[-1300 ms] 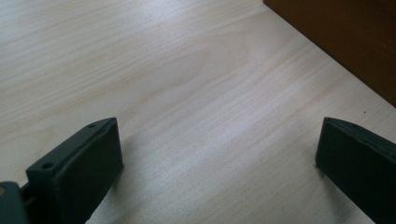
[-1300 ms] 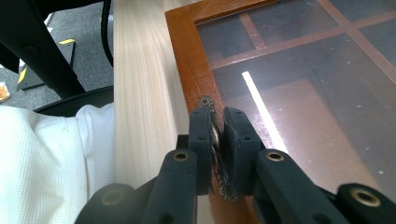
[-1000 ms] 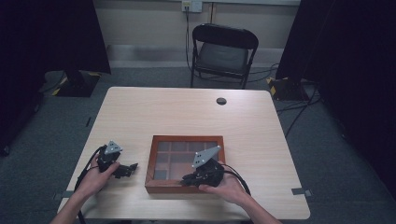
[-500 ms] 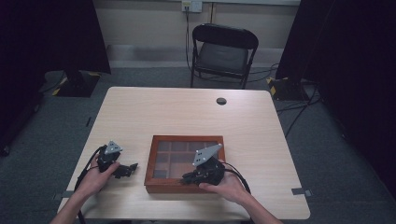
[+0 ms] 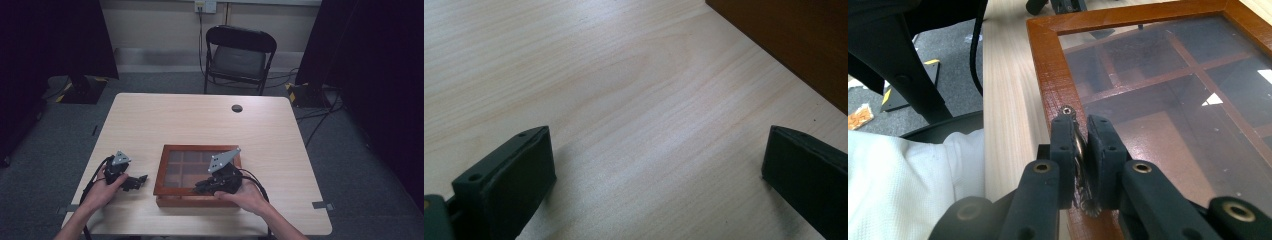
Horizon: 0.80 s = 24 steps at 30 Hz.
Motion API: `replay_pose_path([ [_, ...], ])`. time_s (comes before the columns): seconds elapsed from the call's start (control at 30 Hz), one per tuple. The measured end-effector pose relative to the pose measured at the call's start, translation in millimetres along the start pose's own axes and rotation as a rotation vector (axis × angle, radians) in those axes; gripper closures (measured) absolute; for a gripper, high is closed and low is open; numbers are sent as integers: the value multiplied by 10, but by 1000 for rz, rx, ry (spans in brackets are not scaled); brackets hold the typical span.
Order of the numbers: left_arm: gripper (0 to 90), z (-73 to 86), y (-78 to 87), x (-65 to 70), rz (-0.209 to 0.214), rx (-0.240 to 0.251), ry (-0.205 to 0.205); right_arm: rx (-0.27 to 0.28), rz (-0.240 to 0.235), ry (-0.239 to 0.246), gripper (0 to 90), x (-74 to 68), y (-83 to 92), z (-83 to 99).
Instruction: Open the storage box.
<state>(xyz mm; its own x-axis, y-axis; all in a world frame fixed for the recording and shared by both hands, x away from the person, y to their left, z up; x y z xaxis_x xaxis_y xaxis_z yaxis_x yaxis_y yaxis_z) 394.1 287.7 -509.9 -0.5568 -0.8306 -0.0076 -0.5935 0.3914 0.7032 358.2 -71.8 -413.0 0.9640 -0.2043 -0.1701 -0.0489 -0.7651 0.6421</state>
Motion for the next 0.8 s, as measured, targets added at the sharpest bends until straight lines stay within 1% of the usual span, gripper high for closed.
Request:
replay_pose_path([
  [0.07, 0, 0, 1, -2, 0, -2, -2, 2, -4, 3, 825, 8, 7, -13],
  [0.13, 0, 0, 1, -1, 0, -2, -2, 11, -1, 2, 825, 6, 24, -19],
  [0.17, 0, 0, 2, -2, 0, -2, -3, 5, 6, 0, 824, 7, 37, -21],
  [0.23, 0, 0, 2, -2, -1, -2, -3, 16, 3, -6, 824, 15, 55, -21],
  [0.37, 0, 0, 0, 0, 0, 0, 0, 16, 6, -2, 824, 11, 63, -33],
  [0.7, 0, 0, -1, 1, 0, 1, 1, 41, 6, 12, 825, 35, 150, -140],
  [0.73, 0, 0, 1, -2, 0, -2, -2, 44, 4, 6, 825, 38, 160, -151],
  [0.8, 0, 0, 2, -2, 0, -2, -3, 49, 8, 9, 825, 44, 177, -168],
])
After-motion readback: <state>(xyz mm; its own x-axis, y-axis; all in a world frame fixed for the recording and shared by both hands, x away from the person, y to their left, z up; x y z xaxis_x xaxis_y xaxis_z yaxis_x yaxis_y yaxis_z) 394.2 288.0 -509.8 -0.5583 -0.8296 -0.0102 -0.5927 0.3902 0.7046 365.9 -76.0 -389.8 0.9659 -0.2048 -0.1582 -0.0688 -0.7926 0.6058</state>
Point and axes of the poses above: each handheld gripper's, and its own axes: y roughly backward along the jaws, z roughly out of its underside, x roughly to its right, the point moved 1 cm from there along -y, roughly forward along the jaws
